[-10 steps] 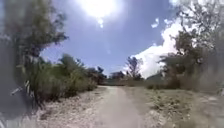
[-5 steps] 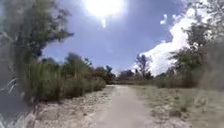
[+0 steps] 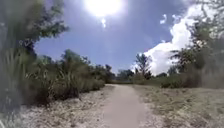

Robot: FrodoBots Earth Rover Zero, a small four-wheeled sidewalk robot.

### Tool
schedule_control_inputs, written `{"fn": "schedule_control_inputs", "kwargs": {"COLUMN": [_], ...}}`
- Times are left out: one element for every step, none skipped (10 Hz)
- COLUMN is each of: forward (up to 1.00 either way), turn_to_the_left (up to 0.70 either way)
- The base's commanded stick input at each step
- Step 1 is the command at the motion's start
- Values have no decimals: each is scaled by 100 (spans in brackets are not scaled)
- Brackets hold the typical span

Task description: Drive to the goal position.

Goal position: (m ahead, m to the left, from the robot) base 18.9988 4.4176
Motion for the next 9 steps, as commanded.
{"fn": "schedule_control_inputs", "kwargs": {"forward": [85, 85, 85, 85, 85, 85, 85, 85, 85], "turn_to_the_left": [15, 0, 0, 0, 0, 0, 0, 0, 0]}}
